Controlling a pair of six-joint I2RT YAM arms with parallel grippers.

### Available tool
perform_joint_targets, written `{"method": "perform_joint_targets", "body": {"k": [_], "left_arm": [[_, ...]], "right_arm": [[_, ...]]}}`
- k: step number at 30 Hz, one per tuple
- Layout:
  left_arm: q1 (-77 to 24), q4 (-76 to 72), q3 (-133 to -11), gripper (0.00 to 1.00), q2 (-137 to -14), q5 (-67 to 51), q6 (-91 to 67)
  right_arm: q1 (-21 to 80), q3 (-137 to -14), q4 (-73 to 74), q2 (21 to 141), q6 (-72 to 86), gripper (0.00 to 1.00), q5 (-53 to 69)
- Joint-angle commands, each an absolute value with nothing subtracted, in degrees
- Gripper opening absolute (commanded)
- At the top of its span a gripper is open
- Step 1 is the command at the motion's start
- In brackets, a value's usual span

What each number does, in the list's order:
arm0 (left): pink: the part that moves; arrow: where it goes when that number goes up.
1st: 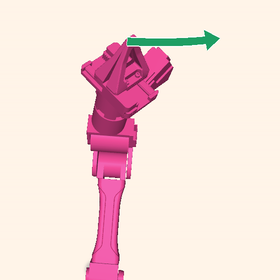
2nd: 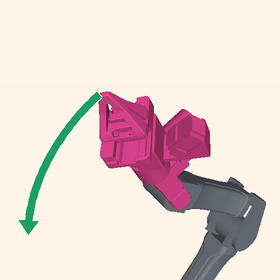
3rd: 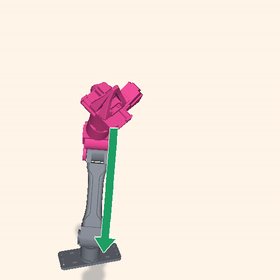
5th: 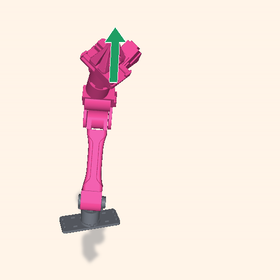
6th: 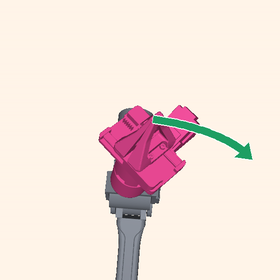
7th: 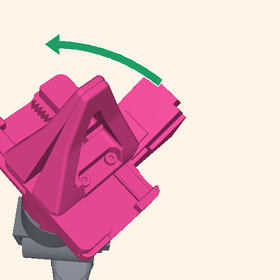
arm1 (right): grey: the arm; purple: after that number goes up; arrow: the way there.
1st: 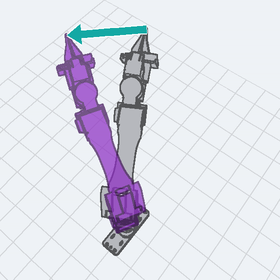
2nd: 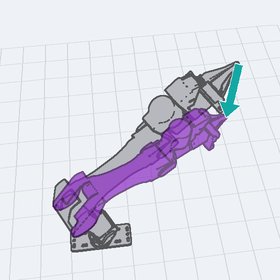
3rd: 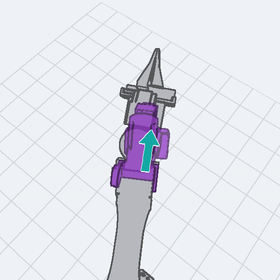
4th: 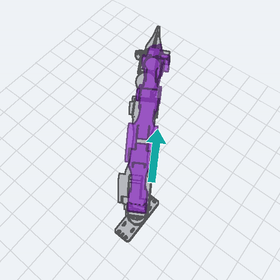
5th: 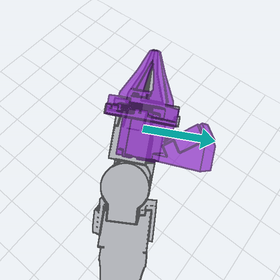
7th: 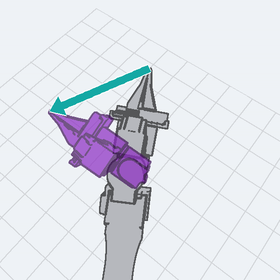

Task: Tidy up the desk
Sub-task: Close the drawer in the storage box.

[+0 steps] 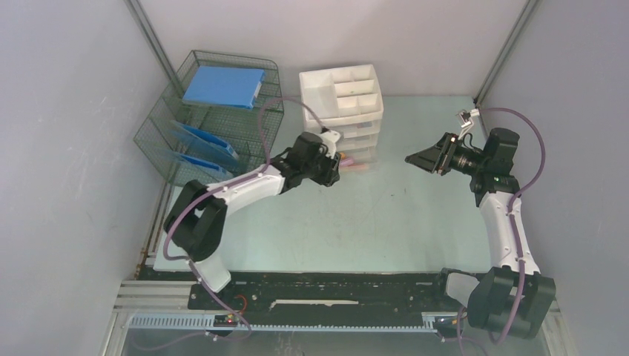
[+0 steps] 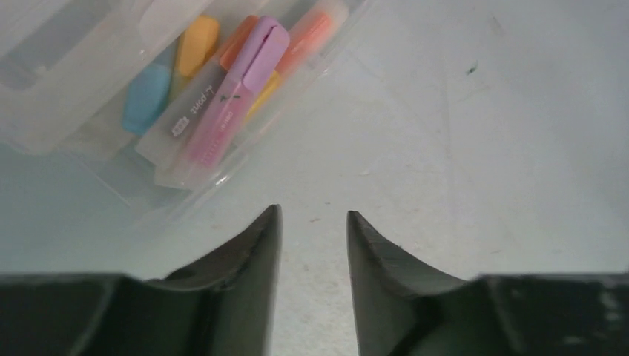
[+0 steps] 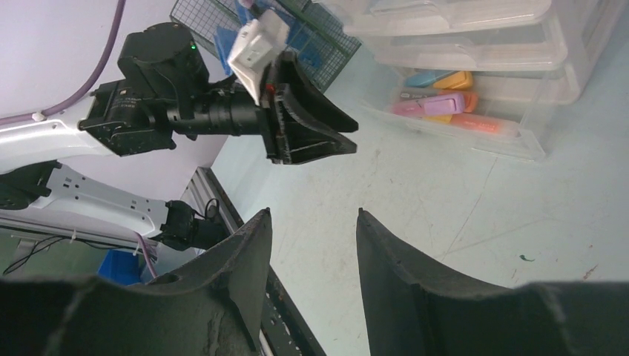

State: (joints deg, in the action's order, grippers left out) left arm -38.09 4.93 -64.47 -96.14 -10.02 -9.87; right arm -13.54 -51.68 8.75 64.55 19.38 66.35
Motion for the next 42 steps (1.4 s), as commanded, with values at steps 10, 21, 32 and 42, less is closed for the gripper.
{"method": "perform_joint_targets", "body": {"k": [10,21,32,42], "left_arm": [[-46.3,20.1,-81.5,0.03,-110.4,11.8,17.9],[-46.6,16.1,-86.3,0.08,-119.2,23.7,32.1],[-45.1,9.1,-89.8,0.54,-125.1,31.5,36.2],[-42.7,10.1,-94.0,0.66,-126.5,29.7,35.3]], "right_arm": [[-14.1,-52.4,7.9,65.1,17.3,0.53,66.9],[-14.1,-52.4,8.0,65.3,16.9,0.53,66.6],[-14.5,-52.4,7.9,65.2,17.1,0.53,66.9],[-14.9,-52.4,7.8,65.1,17.1,0.53,67.1]]}}
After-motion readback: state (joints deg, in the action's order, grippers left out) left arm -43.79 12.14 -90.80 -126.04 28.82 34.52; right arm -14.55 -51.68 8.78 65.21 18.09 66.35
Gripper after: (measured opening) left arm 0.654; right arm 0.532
